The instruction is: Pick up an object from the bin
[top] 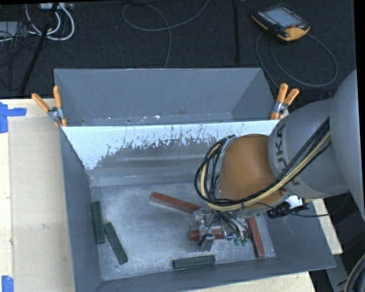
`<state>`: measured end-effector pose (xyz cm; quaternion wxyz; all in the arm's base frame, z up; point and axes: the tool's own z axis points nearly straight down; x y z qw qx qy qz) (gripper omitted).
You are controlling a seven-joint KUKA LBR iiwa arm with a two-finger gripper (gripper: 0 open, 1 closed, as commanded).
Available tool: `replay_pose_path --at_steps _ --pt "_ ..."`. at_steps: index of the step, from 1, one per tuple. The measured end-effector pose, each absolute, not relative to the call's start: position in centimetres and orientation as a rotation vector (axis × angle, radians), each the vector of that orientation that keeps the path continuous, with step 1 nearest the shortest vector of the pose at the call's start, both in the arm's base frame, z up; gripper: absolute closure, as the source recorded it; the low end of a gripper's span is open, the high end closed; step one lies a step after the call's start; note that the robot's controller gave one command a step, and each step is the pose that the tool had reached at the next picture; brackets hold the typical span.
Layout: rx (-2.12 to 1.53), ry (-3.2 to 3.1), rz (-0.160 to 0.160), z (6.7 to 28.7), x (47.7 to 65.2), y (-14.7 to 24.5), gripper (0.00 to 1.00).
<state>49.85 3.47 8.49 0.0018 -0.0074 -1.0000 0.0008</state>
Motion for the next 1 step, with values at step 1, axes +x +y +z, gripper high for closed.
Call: replay_pose_path --at_steps 1 --pt "-0.047 -3.133 -0.003 13.10 51.13 2.58 1.00"
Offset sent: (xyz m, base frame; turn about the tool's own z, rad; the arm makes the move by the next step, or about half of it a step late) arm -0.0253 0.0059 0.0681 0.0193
